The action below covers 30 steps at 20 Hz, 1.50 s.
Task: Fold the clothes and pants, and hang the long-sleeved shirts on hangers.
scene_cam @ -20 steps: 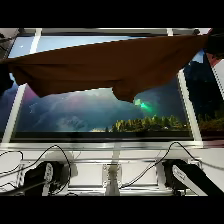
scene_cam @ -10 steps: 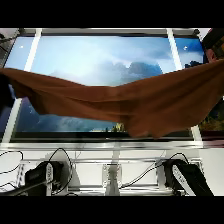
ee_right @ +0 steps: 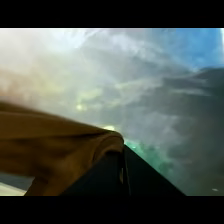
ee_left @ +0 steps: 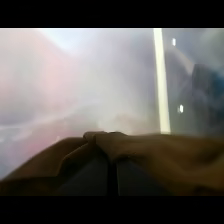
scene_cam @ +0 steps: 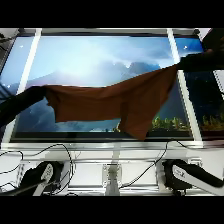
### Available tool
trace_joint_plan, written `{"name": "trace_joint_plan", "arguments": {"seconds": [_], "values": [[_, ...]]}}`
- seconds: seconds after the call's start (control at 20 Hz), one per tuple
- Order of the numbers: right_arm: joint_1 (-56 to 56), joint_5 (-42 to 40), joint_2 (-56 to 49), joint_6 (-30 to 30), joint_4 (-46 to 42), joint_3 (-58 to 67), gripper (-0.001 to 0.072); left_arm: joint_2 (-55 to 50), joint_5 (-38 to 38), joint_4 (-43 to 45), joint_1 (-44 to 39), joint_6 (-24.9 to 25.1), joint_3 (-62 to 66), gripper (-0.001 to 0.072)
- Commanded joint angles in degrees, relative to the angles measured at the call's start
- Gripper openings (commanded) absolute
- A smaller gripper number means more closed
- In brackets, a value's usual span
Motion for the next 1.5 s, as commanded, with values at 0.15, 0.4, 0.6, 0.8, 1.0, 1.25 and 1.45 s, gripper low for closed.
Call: {"name": "trace_joint_plan", "arguments": {"seconds": [0.15,0.4,0.6,0.8,1.0,1.25,1.45], "values": [[-0.02,-14.23,-16.0,0.2,7.54,-0.48,0.0012,-20.09,14.05,-0.28,-6.43,7.34,1.57,0.0019],[-0.09,-16.9,-16.83,0.33,7.26,-0.28,0.0512,-21.77,16.39,-1.92,-6.43,7.85,2.12,0.0719],[-1.29,-8.85,-16.83,3.8,-5.57,-0.31,0.0371,-19.28,15.69,-1.16,-4.96,7.82,4.59,0.072],[-8.26,6.47,-16.83,-3.61,-7.15,-1.9,0.026,-10.08,13.14,16.46,-2.34,10.34,5.35,0.0713],[-15.04,10.05,-16.48,-9.27,9.9,-15.91,0.0267,-2.86,4.98,27.76,-0.46,10.32,5.35,0.0713],[-14.91,0.17,-16.48,-11.69,21.2,-31.63,0.0424,-2.29,-1.86,27.89,-0.26,8.46,5.16,0.0675],[-11.89,-8.41,-16.48,-11.45,21.77,-36.26,0.0423,-2.29,-3.45,27.28,-0.26,7.69,5.16,0.0546]]}}
